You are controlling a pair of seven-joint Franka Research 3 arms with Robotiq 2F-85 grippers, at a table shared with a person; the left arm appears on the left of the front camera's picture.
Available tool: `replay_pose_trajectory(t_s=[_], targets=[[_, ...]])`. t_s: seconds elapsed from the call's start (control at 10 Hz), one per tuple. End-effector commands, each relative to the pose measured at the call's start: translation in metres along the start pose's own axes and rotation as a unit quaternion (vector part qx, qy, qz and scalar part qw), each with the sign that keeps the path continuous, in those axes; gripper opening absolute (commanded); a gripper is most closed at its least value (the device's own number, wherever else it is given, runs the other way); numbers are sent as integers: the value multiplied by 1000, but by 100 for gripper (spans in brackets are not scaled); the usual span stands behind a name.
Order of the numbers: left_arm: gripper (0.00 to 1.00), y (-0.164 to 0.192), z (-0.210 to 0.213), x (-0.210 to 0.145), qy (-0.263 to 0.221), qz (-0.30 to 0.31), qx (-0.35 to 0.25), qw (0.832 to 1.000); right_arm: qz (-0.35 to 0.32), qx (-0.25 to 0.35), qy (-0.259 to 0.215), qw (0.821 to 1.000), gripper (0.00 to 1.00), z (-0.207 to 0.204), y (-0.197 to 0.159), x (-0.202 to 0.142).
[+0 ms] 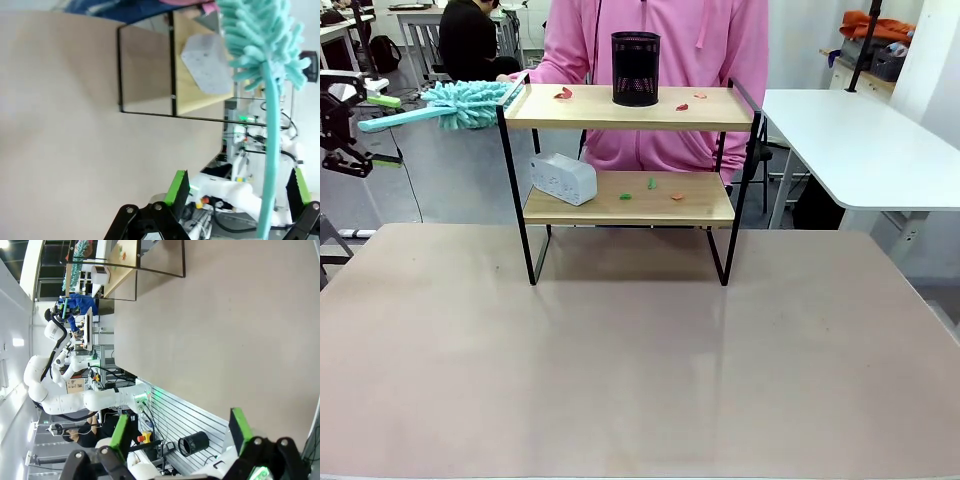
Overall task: Clean the shelf.
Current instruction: Pick up the Duster from the human.
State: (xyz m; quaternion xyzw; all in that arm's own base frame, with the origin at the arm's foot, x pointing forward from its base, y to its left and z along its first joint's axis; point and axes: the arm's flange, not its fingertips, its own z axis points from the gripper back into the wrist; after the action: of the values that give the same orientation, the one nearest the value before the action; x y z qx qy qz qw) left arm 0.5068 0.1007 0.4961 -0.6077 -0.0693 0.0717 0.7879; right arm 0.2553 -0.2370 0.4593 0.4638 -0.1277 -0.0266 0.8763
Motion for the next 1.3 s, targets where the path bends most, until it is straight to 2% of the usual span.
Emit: replay_pose_trajectory(t_s=[0.0, 0.1, 0.3, 0.9, 1.2], targets=[[100, -7, -5, 9, 8, 36, -41, 998, 13, 0, 5, 1000, 100, 3, 0, -1], [100, -6, -7, 10, 43, 53, -58, 996, 13, 0, 5, 1000, 100, 3, 0, -1], [100, -4, -11, 11, 52, 62, -68, 994, 13, 0, 5, 1000, 100, 3, 0, -1], [100, -3, -6, 19, 15, 67, -98, 993, 13, 0, 5, 1000, 100, 3, 0, -1], [100, 0, -10, 20, -6, 70, -87, 994, 13, 0, 5, 1000, 100, 3, 0, -1]])
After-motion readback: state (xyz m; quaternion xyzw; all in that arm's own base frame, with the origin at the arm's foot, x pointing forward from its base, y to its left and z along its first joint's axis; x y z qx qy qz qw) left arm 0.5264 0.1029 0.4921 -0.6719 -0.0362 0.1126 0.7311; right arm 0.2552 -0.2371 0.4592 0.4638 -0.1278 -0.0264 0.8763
